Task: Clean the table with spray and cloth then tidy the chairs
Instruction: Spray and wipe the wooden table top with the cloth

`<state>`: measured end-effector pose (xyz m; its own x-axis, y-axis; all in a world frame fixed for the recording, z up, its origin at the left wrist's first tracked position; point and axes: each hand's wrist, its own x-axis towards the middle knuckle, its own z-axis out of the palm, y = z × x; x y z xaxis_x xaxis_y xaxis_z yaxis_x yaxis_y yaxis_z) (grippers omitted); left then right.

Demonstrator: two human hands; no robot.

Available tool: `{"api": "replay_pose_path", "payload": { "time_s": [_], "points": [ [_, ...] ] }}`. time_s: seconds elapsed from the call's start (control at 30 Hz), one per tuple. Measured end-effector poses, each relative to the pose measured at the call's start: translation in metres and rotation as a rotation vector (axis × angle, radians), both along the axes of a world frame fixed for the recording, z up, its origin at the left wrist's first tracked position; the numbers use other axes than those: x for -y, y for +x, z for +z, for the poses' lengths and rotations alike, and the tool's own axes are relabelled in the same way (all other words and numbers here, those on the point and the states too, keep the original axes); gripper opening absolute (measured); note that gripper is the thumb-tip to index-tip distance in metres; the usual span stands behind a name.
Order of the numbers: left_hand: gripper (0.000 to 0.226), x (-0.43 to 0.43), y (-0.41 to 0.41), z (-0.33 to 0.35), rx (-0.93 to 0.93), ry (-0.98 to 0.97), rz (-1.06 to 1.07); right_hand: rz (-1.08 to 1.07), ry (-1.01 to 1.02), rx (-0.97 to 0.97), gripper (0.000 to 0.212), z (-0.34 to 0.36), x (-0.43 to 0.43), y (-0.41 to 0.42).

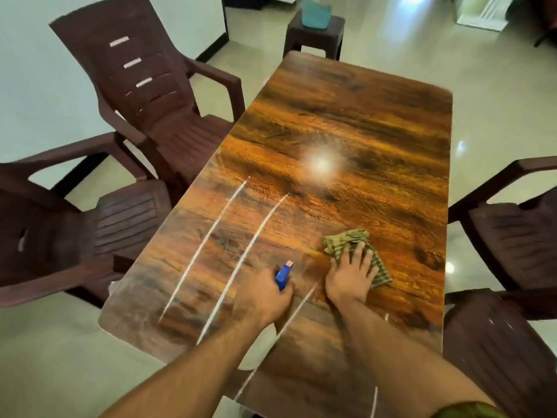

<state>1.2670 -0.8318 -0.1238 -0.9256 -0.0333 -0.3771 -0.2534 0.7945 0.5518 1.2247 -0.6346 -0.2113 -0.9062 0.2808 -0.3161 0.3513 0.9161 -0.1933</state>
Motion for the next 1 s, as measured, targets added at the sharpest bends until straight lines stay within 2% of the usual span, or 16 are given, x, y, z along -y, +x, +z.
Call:
{"api": "replay_pose_path", "payload": {
  "time_s": [0.1, 0.13, 0.23, 0.27, 0.4, 0.43, 0.5, 0.53, 0.67, 0.7, 0.77, 0.8, 0.83, 0.93, 0.97, 1.0],
  "points": [
    [0.029, 0.023, -0.006, 0.004, -0.005, 0.011, -0.004, 0.499, -0.094, -0.02, 0.069, 0.0, 0.008, 0.006],
    [0.028, 0.029, -0.009, 0.002, -0.011, 0.014, -0.01, 0.478, -0.09, -0.021, 0.065, 0.002, -0.001, 0.0],
    [0.025, 0.038, -0.019, 0.003, -0.021, 0.01, -0.044, -0.16, -0.065, -0.006, 0.06, 0.003, -0.013, -0.018],
    [0.024, 0.04, -0.025, 0.002, -0.027, 0.026, -0.05, -0.178, -0.045, -0.002, 0.061, 0.006, -0.004, -0.022],
    [0.018, 0.039, -0.043, 0.004, -0.001, 0.06, -0.134, 0.449, -0.094, -0.029, 0.059, 0.007, -0.012, -0.026],
    [0.017, 0.039, -0.046, 0.002, 0.017, 0.064, -0.16, 0.335, -0.125, -0.03, 0.058, 0.004, -0.023, -0.034],
    [0.014, 0.038, -0.053, 0.0, 0.056, 0.087, -0.197, -0.147, -0.07, -0.016, 0.058, 0.005, -0.028, -0.052],
    [0.013, 0.038, -0.057, 0.001, 0.073, 0.095, -0.21, -0.247, -0.007, -0.006, 0.059, 0.008, -0.017, -0.061],
    [0.029, 0.044, -0.081, -0.003, 0.114, 0.093, -0.245, 0.248, -0.111, -0.08, 0.059, 0.002, 0.018, -0.083],
    [0.03, 0.046, -0.087, -0.002, 0.121, 0.091, -0.243, 0.189, -0.119, -0.094, 0.058, -0.001, 0.013, -0.09],
    [0.03, 0.056, -0.098, -0.002, 0.141, 0.094, -0.249, -0.247, -0.107, -0.04, 0.058, -0.002, 0.021, -0.107],
    [0.028, 0.061, -0.103, -0.001, 0.157, 0.089, -0.246, -0.321, -0.053, -0.029, 0.058, 0.001, 0.036, -0.11],
    [0.026, 0.068, -0.109, -0.002, 0.165, 0.085, -0.243, -0.214, -0.021, -0.054, 0.058, -0.002, 0.056, -0.11],
    [0.021, 0.093, -0.127, -0.004, 0.163, 0.113, -0.246, 0.454, -0.057, -0.121, 0.06, -0.012, 0.084, -0.101],
    [0.019, 0.103, -0.135, -0.007, 0.158, 0.125, -0.253, 0.443, -0.046, -0.133, 0.062, -0.013, 0.085, -0.106],
    [0.018, 0.112, -0.142, -0.009, 0.155, 0.118, -0.273, 0.24, -0.023, -0.127, 0.06, -0.014, 0.089, -0.114]
  ]
}}
